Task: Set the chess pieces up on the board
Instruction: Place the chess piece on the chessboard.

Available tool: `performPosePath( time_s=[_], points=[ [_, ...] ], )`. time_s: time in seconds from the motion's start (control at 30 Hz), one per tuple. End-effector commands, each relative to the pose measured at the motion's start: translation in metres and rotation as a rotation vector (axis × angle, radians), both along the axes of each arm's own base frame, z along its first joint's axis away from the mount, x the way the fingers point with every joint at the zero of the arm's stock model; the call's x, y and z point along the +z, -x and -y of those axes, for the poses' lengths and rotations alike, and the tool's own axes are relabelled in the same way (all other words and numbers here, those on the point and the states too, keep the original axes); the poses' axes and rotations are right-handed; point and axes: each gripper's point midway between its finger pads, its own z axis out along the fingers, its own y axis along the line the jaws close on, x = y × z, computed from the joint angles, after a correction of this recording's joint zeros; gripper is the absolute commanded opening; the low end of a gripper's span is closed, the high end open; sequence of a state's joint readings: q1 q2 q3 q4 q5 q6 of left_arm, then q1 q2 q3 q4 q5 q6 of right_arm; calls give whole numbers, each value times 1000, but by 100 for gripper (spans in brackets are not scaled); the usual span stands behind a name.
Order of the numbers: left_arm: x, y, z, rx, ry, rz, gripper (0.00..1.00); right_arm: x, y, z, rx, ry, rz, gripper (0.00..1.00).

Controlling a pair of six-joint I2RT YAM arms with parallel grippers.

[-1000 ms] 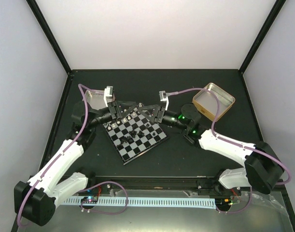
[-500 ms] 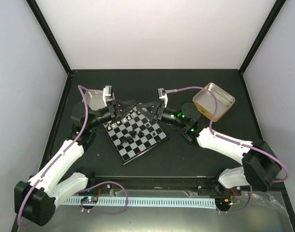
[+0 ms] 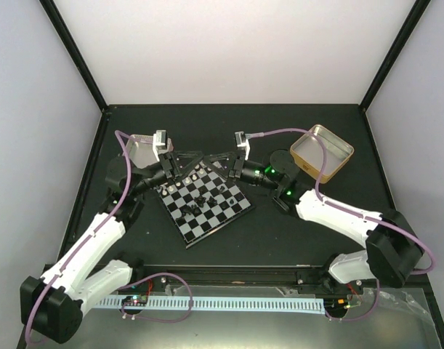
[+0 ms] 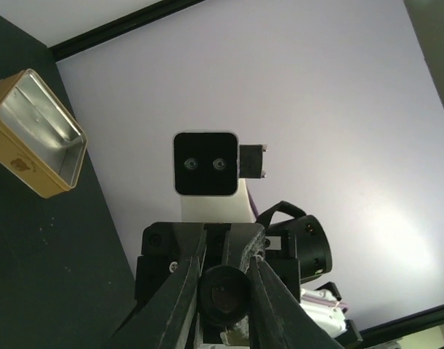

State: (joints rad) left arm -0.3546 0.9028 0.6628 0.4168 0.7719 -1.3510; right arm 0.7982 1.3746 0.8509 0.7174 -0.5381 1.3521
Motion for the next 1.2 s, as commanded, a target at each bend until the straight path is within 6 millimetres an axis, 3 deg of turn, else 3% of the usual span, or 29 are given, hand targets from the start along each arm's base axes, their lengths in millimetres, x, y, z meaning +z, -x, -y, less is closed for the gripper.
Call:
performPosePath(
  time_s=[0.0,0.07,0.2,0.3,0.47,0.57,0.7,0.87,1.17],
  points=[
    [-11,1,-5,42,-62,11,22,0,-3,9,-57,61,12,1],
    [-18,-1,-8,77,-113,9,33,-12,-4,12,-73,110,5,1],
    [-35,-6,-21,173,-229,16,69,-48,-4,21,-97,295,-17,1],
    [-44,-9,-34,252,-341,77,80,-83,-2,35,-103,530,-10,1],
    [-64,-13,-63,369,-617,149,84,-142,-4,82,-156,981,-10,1],
    [-71,-13,-78,425,-741,203,85,-166,-7,113,-197,1191,-27,1],
    [-75,-13,-91,460,-851,274,87,-195,-6,135,-160,1408,-55,1],
    [-82,-14,-97,470,-921,290,88,-224,-11,136,-83,1538,-67,1],
    [-83,-16,-95,460,-914,292,88,-259,-19,120,67,1626,-67,1]
  ],
)
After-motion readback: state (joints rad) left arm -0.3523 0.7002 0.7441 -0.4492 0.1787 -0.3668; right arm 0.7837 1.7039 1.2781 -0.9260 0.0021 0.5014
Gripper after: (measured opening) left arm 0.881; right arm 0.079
